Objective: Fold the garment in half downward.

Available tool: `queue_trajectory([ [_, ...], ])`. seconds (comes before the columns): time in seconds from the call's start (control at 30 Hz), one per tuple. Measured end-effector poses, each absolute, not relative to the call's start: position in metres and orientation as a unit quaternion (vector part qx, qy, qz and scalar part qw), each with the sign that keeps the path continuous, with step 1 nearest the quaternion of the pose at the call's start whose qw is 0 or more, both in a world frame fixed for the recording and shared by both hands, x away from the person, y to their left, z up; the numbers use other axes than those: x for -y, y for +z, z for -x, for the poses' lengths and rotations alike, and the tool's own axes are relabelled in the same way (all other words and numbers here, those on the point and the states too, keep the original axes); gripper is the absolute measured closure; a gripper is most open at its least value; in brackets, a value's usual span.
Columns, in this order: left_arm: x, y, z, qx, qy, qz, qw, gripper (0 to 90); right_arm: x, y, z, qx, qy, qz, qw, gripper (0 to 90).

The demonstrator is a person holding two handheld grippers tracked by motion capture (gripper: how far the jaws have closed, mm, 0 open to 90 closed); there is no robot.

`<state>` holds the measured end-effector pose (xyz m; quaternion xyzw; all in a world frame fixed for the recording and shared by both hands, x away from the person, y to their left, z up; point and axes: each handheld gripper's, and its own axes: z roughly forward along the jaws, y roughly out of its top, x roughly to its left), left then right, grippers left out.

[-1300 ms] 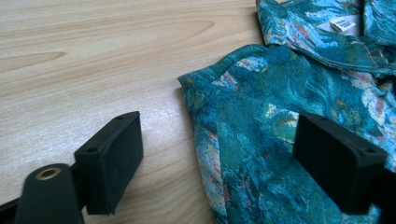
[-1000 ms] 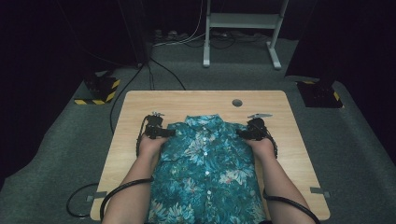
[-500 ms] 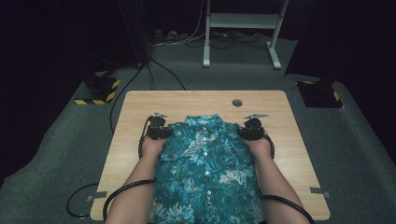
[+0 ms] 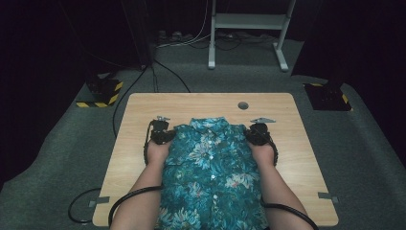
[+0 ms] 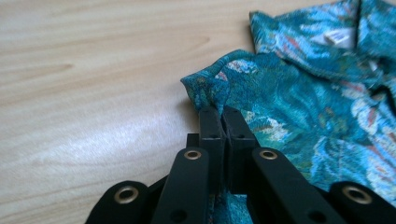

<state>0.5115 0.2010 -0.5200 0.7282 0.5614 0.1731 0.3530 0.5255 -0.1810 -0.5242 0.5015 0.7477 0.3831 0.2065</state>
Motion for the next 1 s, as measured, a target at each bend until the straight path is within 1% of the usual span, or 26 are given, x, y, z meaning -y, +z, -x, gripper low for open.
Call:
queue_trajectory([
  [0.03,-0.201,-0.518,-0.511,-0.563,0.178,-0.722,0.360,88.2,0.181,-0.524,-0.525,-0.748,0.383,-0.502,0.207,87.3],
  [0.1,-0.202,-0.511,-0.510,-0.565,0.192,-0.705,0.382,88.3,0.177,-0.518,-0.525,-0.744,0.390,-0.494,0.224,87.3],
  [0.13,-0.202,-0.511,-0.510,-0.565,0.192,-0.705,0.382,88.2,0.177,-0.518,-0.525,-0.744,0.390,-0.494,0.224,87.3],
  [0.23,-0.201,-0.494,-0.510,-0.556,0.217,-0.692,0.405,88.3,0.173,-0.504,-0.526,-0.733,0.408,-0.489,0.239,87.3],
  [0.3,-0.201,-0.483,-0.511,-0.551,0.227,-0.688,0.415,88.3,0.173,-0.494,-0.527,-0.725,0.418,-0.488,0.247,87.3],
  [0.33,-0.201,-0.483,-0.511,-0.551,0.227,-0.688,0.415,88.2,0.173,-0.494,-0.527,-0.725,0.418,-0.488,0.247,87.3],
  [0.37,-0.201,-0.470,-0.512,-0.545,0.236,-0.681,0.429,88.3,0.172,-0.482,-0.529,-0.719,0.428,-0.485,0.254,87.2],
  [0.4,-0.201,-0.470,-0.512,-0.545,0.236,-0.681,0.429,88.3,0.172,-0.475,-0.530,-0.715,0.435,-0.483,0.257,87.2],
  [0.5,-0.204,-0.445,-0.509,-0.534,0.255,-0.660,0.462,88.3,0.171,-0.457,-0.530,-0.704,0.452,-0.477,0.269,87.3],
  [0.53,-0.204,-0.445,-0.509,-0.534,0.255,-0.660,0.462,88.3,0.171,-0.457,-0.530,-0.704,0.452,-0.477,0.269,87.3],
  [0.57,-0.205,-0.437,-0.506,-0.529,0.263,-0.654,0.472,88.3,0.170,-0.446,-0.527,-0.700,0.461,-0.470,0.278,87.3],
  [0.6,-0.205,-0.437,-0.506,-0.529,0.263,-0.654,0.472,88.3,0.169,-0.442,-0.524,-0.698,0.466,-0.463,0.287,87.3],
  [0.73,-0.205,-0.435,-0.495,-0.527,0.273,-0.649,0.476,88.3,0.166,-0.439,-0.516,-0.692,0.478,-0.459,0.286,87.3],
  [1.0,-0.206,-0.445,-0.470,-0.524,0.274,-0.648,0.481,88.2,0.163,-0.450,-0.489,-0.687,0.484,-0.463,0.281,87.2],
])
